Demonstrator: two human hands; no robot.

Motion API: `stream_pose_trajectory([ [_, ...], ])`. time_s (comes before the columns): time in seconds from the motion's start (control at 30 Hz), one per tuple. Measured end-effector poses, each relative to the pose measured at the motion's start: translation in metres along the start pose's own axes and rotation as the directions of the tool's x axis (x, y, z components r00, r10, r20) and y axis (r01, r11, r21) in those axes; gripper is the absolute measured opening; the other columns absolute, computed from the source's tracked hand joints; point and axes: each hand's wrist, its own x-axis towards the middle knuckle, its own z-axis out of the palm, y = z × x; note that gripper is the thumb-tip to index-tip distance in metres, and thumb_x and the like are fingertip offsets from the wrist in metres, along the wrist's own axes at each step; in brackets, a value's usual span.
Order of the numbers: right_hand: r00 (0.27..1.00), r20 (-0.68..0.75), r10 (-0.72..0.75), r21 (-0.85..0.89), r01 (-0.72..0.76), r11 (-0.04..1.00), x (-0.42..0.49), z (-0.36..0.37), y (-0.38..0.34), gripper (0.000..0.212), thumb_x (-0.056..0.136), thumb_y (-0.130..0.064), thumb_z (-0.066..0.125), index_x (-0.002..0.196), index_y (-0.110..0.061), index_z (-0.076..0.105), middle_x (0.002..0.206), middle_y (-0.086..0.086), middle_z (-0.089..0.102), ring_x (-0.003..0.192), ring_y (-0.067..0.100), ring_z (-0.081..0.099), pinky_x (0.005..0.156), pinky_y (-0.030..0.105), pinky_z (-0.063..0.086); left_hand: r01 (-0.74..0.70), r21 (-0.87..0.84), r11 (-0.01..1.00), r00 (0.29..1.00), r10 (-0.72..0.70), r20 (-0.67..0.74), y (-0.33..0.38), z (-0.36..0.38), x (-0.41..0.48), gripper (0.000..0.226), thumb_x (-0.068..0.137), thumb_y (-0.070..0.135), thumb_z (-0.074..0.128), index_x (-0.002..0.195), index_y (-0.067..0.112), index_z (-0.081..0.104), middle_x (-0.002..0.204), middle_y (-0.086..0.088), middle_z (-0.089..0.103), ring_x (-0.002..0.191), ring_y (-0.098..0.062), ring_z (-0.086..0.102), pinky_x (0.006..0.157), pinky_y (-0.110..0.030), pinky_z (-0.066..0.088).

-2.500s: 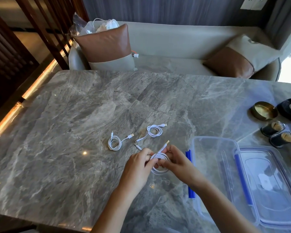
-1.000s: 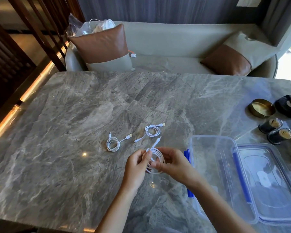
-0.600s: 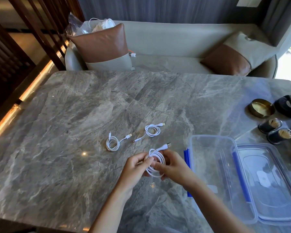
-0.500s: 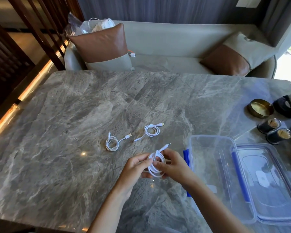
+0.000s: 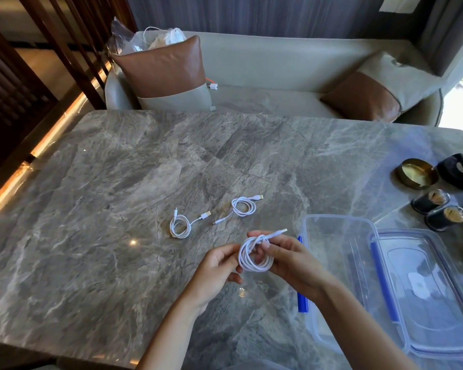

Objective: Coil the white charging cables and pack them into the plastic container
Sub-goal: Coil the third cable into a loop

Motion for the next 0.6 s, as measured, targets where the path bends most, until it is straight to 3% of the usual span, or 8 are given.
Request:
stream_pose_trajectory([
  [0.1,1.000,-0.009,0.004,0.054,-0.004,0.999,0.000,-0.006,0.002,0.030,0.078,-0.015,0.062,0.108,-0.011,0.069,0.076,0.008,0.067,0.070,0.012,0.065,0.071,0.026,0.057,-0.008,0.078,0.997,1.000,0.010,-0.021,0.000,-0.001,0.001,0.024,0.094,0.007,0.045,0.090,0.014,0.068,0.074,-0.001,0.057,0.061,0.000,0.049,0.054,-0.017,0.050],
  [0.17,0.999,-0.042,-0.022,0.087,0.026,0.996,-0.001,-0.009,0.001,0.029,0.076,-0.012,0.063,0.104,-0.012,0.071,0.070,0.007,0.067,0.066,0.012,0.064,0.069,0.025,0.057,0.006,0.100,0.995,0.999,-0.002,-0.048,-0.001,-0.004,-0.001,0.023,0.094,0.005,0.045,0.087,0.012,0.066,0.066,0.004,0.052,0.057,0.001,0.049,0.055,-0.017,0.051],
  [0.3,0.996,-0.072,-0.050,0.185,0.063,0.981,0.002,-0.011,0.000,0.030,0.076,-0.010,0.062,0.104,-0.010,0.071,0.070,0.007,0.067,0.064,0.012,0.064,0.067,0.023,0.058,0.010,0.112,0.994,0.995,0.001,-0.100,-0.003,-0.012,-0.004,0.021,0.093,0.005,0.047,0.087,0.013,0.066,0.059,0.013,0.065,0.057,0.001,0.051,0.056,-0.017,0.052],
  [0.4,0.992,-0.097,-0.083,0.177,0.099,0.979,0.007,-0.005,0.003,0.026,0.077,-0.013,0.061,0.101,-0.013,0.073,0.072,0.004,0.068,0.065,0.010,0.065,0.066,0.022,0.057,0.055,-0.072,0.996,0.991,-0.063,-0.118,-0.003,-0.013,-0.003,0.026,0.092,0.008,0.047,0.079,0.014,0.069,0.069,0.006,0.071,0.065,-0.006,0.062,0.060,-0.022,0.056],
  [0.5,0.986,-0.109,-0.125,0.112,0.137,0.984,0.011,0.000,0.002,0.026,0.078,-0.018,0.062,0.101,-0.015,0.072,0.075,0.002,0.068,0.068,0.009,0.065,0.066,0.022,0.057,0.188,-0.363,0.913,0.980,-0.198,0.008,0.001,-0.012,0.004,0.027,0.092,0.020,0.043,0.085,0.009,0.066,0.081,-0.010,0.073,0.075,-0.020,0.070,0.066,-0.031,0.059],
  [0.6,0.989,-0.085,-0.121,0.049,0.125,0.991,0.010,0.002,0.001,0.024,0.078,-0.022,0.064,0.100,-0.018,0.072,0.076,0.001,0.070,0.070,0.008,0.066,0.066,0.022,0.056,0.212,-0.328,0.921,0.977,-0.191,0.094,0.004,-0.011,0.010,0.028,0.084,0.035,0.053,0.093,0.014,0.071,0.088,-0.007,0.074,0.079,-0.017,0.070,0.073,-0.027,0.057],
])
